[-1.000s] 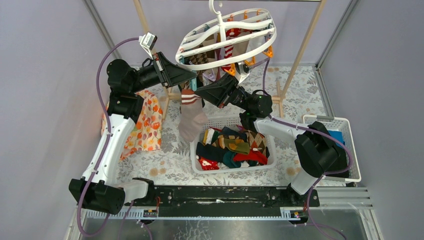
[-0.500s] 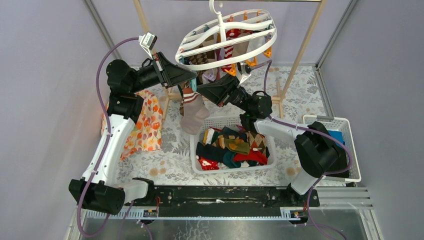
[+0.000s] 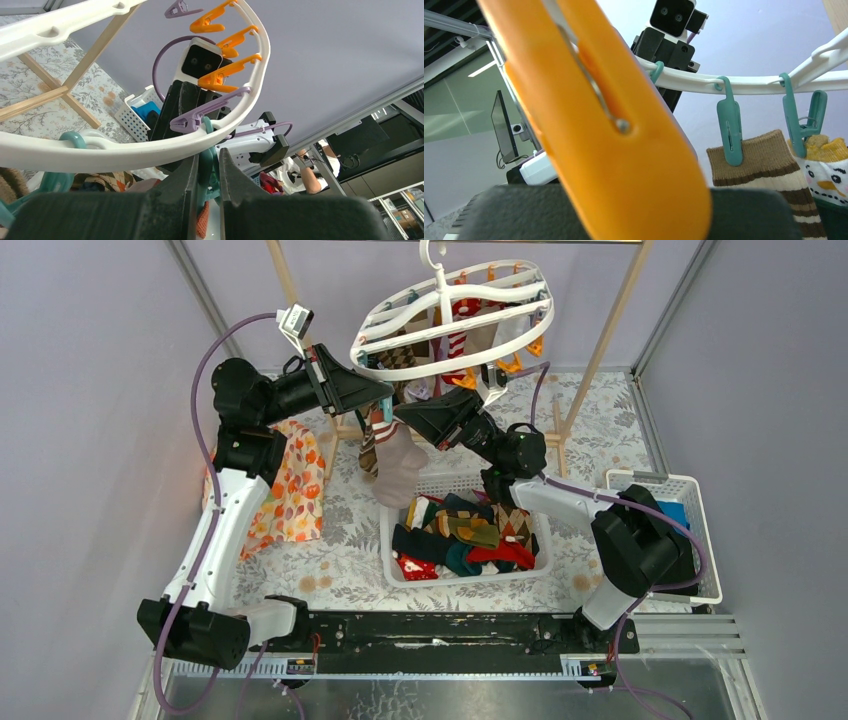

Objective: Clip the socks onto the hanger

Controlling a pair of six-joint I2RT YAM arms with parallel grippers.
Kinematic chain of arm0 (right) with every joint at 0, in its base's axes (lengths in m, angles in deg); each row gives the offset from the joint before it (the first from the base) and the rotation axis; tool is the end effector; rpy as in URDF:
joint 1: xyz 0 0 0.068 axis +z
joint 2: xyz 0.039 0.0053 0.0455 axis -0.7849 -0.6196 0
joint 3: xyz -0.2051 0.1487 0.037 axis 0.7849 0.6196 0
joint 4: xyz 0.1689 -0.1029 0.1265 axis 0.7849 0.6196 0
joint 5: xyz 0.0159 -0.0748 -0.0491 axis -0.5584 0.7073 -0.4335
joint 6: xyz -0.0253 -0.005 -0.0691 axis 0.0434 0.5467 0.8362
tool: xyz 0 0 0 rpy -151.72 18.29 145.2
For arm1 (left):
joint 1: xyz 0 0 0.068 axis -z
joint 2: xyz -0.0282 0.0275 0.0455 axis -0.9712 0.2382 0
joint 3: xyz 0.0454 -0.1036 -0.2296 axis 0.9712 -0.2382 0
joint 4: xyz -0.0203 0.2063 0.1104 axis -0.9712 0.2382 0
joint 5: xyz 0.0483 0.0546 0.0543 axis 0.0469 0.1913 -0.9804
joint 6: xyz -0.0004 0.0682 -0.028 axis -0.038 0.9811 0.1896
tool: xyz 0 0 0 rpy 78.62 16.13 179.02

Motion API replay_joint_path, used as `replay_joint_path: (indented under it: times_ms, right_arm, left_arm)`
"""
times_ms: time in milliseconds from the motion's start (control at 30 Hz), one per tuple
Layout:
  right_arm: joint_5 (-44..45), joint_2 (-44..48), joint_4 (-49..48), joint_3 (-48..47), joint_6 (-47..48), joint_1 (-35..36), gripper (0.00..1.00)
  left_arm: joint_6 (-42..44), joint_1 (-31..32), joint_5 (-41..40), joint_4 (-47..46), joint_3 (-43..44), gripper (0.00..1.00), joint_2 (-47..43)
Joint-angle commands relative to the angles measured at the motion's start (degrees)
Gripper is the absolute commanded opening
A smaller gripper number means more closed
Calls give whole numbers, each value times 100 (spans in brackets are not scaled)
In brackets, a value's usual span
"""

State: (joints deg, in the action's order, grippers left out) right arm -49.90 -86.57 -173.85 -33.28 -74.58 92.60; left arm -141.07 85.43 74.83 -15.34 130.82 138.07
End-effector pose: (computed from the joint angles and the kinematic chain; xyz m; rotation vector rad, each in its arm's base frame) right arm 0.2275 0.2352 0.3927 -0.4466 0.7365 1.7656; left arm 0.2292 -0.0906 0.4644 0.3149 1.5998 -1.6550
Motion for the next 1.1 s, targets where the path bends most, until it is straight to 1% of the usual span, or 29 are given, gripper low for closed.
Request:
replay_joint_path:
  times_ms: [0, 67, 133, 167, 200, 233, 467, 533, 633, 733, 800, 833, 933, 1000, 1033, 1067]
  right_arm:
    - [52, 159, -779, -286, -40, 8, 0]
    - [46, 159, -779, -282, -40, 12, 0]
    - [38, 145, -779, -311, -74, 15, 0]
    - [22, 136, -779, -337, -100, 17, 0]
    - [-8, 126, -783, -363, -116, 25, 0]
    - [-30, 122, -779, -392, -128, 33, 0]
    - [35, 158, -775, -382, -119, 47, 0]
    - [53, 166, -770, -357, -118, 47, 0]
    - [82, 176, -770, -330, -135, 44, 0]
    - [90, 191, -770, -332, -169, 45, 0]
    - [98, 186, -761, -322, -194, 45, 0]
    - [109, 178, -761, -308, -200, 46, 0]
    - [125, 153, -761, -276, -247, 49, 0]
    - [137, 129, -757, -266, -288, 50, 0]
    - [136, 125, -748, -255, -304, 43, 0]
    - [140, 130, -722, -219, -316, 47, 7]
  left_arm:
    - [274, 1, 401, -47, 270, 8, -134]
    - [353, -3, 357, 35, 291, 10, -140]
    - [459, 2, 302, 162, 305, 17, -149]
    - [531, 2, 274, 254, 320, 25, -157]
    - [613, -1, 240, 361, 354, 36, -158]
    - [705, 1, 217, 476, 387, 45, -164]
    - [1486, 2, -51, 1479, 714, 78, -181]
    - [1781, 2, -164, 1859, 796, 85, -211]
    - [2334, 1, -304, 2441, 841, 88, -305]
    - [2959, 2, -415, 3073, 698, 89, -431]
    - [3135, 2, -412, 3171, 411, 87, -556]
    - [3188, 2, -406, 3160, 260, 84, -614]
    - [3249, 2, -341, 3128, -40, 69, -654]
    - [3193, -3, -278, 3007, -106, 55, -630]
    - [3156, 1, -274, 2942, -104, 41, -616]
    - [3135, 2, -282, 2888, -87, 30, -608]
